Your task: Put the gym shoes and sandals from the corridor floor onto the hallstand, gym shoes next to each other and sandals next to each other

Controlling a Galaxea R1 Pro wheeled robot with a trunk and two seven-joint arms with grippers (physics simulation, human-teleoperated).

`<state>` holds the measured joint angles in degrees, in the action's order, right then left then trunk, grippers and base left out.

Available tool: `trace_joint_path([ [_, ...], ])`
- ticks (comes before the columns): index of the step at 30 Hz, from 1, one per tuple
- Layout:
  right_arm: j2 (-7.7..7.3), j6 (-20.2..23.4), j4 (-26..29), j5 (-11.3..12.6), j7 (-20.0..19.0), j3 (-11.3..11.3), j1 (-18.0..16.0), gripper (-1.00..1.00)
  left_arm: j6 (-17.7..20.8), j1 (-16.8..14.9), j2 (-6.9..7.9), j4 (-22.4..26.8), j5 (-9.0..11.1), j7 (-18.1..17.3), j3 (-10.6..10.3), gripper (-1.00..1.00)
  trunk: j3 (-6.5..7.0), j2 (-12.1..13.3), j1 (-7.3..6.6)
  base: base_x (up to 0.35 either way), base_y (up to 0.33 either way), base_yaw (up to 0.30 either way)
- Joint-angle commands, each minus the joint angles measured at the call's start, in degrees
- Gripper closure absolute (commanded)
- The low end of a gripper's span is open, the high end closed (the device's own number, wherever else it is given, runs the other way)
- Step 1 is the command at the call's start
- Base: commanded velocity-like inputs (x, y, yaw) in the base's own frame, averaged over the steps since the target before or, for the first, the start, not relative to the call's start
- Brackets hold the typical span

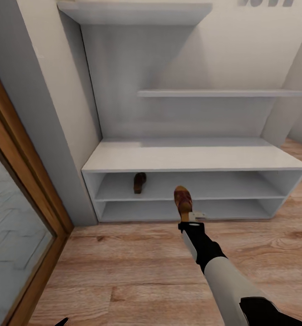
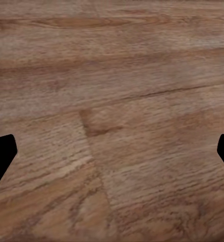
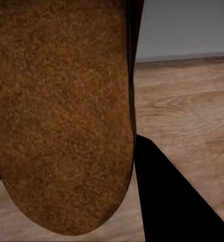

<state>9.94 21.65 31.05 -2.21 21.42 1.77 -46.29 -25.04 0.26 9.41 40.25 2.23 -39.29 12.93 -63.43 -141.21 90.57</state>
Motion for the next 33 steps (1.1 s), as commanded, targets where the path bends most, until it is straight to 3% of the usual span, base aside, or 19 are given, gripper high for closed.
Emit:
trace_joint_path([
  [1,0.06,0.3,0.1,-0.1,0.2,0.2,0.0,1.00,0.0,0.0,-0.03,0.0,0.2,-0.3,0.1,-1.00,-0.05,0.0,0.00,0.093,0.256,0.035],
  [15,0.06,0.4,0.4,-0.1,1.0,0.3,0.0,1.00,0.0,0.0,-0.10,0.0,-0.2,-0.3,-0.4,-1.00,-0.49,0.0,0.00,0.031,0.064,0.111],
  [16,0.06,0.4,0.9,0.1,5.3,0.3,0.0,1.00,0.0,0.0,-0.10,0.0,-0.1,-0.3,-0.5,-1.00,-0.49,0.0,0.00,0.000,0.000,0.002],
  [19,0.06,0.3,1.0,0.3,6.7,0.3,0.0,1.00,0.0,0.0,-0.10,0.0,-0.1,-0.4,-0.5,-1.00,-0.49,0.0,0.00,0.033,0.002,0.001],
  [33,0.06,0.2,1.0,0.4,7.1,0.4,0.0,1.00,0.0,0.0,-0.22,-0.1,-0.2,-0.3,-0.5,-1.00,-0.49,0.0,0.00,0.261,0.148,0.000],
])
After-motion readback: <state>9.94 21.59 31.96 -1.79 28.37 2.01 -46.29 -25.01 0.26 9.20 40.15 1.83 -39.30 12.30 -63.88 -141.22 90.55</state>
